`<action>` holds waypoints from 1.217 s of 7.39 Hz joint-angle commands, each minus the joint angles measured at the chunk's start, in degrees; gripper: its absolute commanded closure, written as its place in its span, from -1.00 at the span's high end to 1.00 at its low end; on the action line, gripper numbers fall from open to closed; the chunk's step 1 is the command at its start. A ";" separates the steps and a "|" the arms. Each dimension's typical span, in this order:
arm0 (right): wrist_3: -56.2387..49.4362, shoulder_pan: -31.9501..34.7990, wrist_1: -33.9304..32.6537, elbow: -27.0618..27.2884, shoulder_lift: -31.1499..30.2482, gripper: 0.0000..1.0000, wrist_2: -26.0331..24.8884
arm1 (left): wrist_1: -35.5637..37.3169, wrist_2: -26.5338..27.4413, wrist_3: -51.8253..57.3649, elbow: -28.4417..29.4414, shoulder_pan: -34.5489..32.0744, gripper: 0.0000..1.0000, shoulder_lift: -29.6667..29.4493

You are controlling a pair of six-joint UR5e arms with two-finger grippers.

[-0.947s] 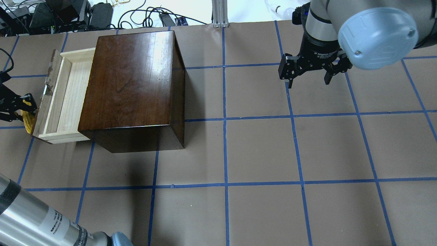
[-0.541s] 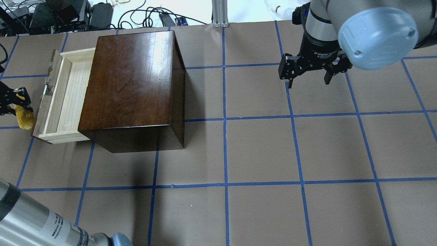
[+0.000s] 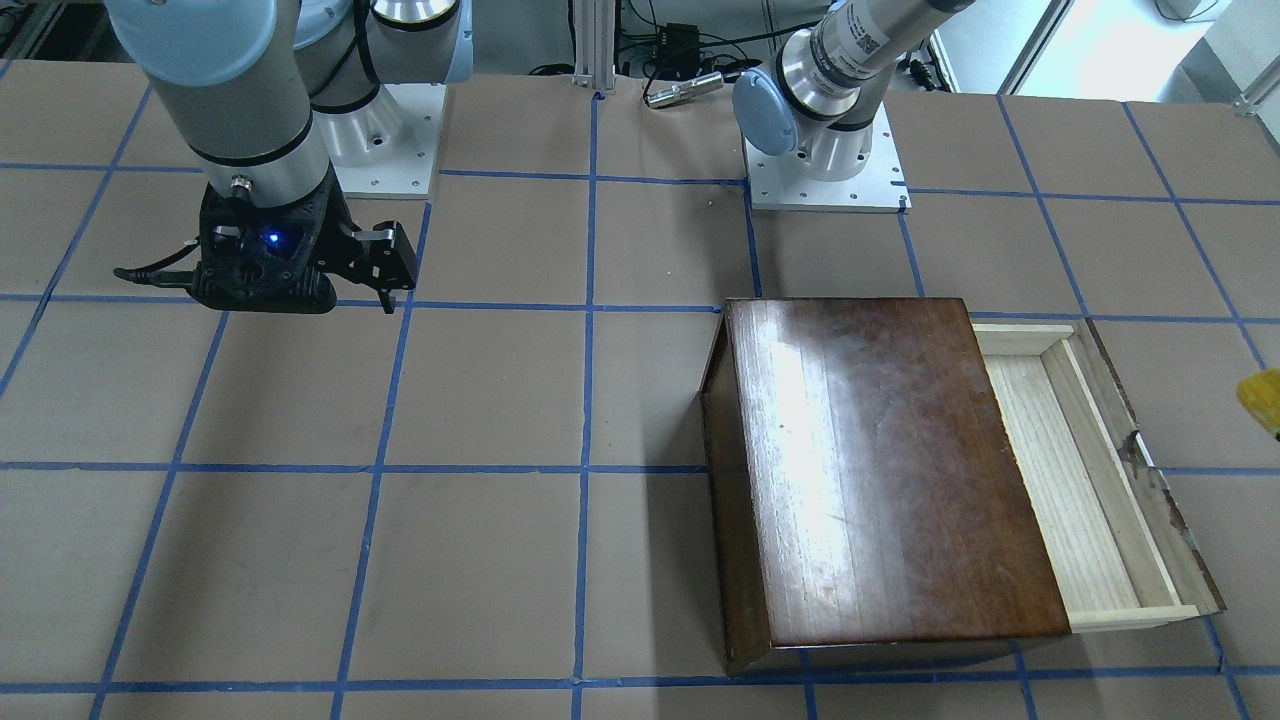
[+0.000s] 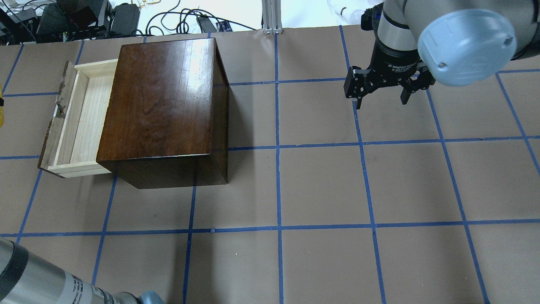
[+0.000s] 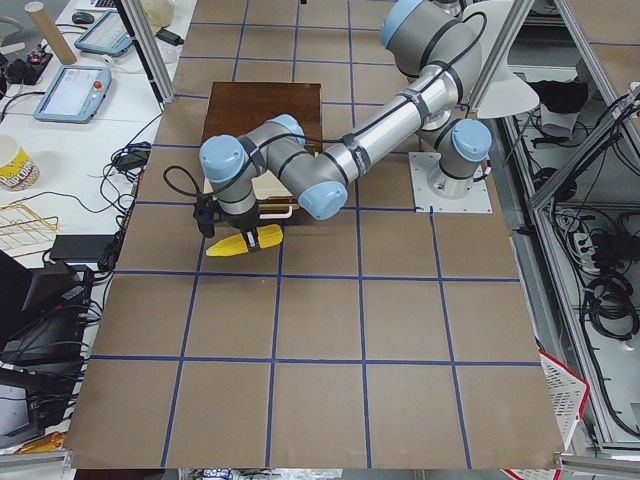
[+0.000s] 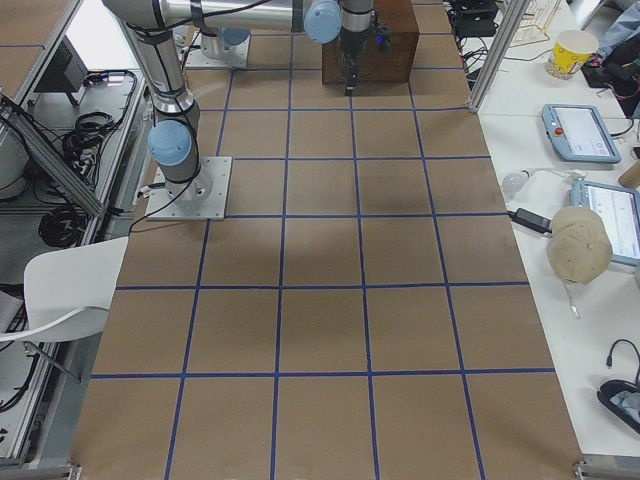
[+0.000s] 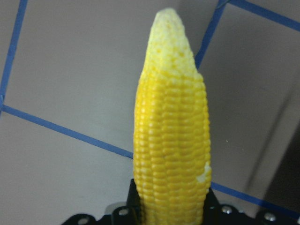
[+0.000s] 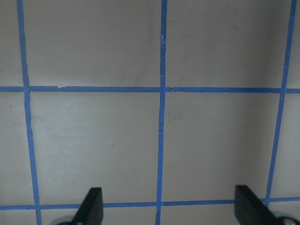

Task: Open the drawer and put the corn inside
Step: 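Grasp the yellow corn cob with the left gripper and lift it, then carry the corn over the open drawer and lower it inside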

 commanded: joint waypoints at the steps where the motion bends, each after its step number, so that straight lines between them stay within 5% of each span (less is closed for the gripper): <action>1: 0.00 0.00 -0.04 0.00 0.00 1.00 0.00 | -10.23 -0.03 -0.49 4.67 -5.71 -1.00 3.61; 5: 0.00 0.00 -0.04 0.00 0.00 1.00 0.09 | -10.97 -3.28 -0.41 0.03 -13.99 -1.00 3.36; 9: 0.00 0.00 -0.04 0.00 0.00 1.00 0.00 | -8.51 -3.72 -0.23 -3.85 -14.62 -1.00 1.78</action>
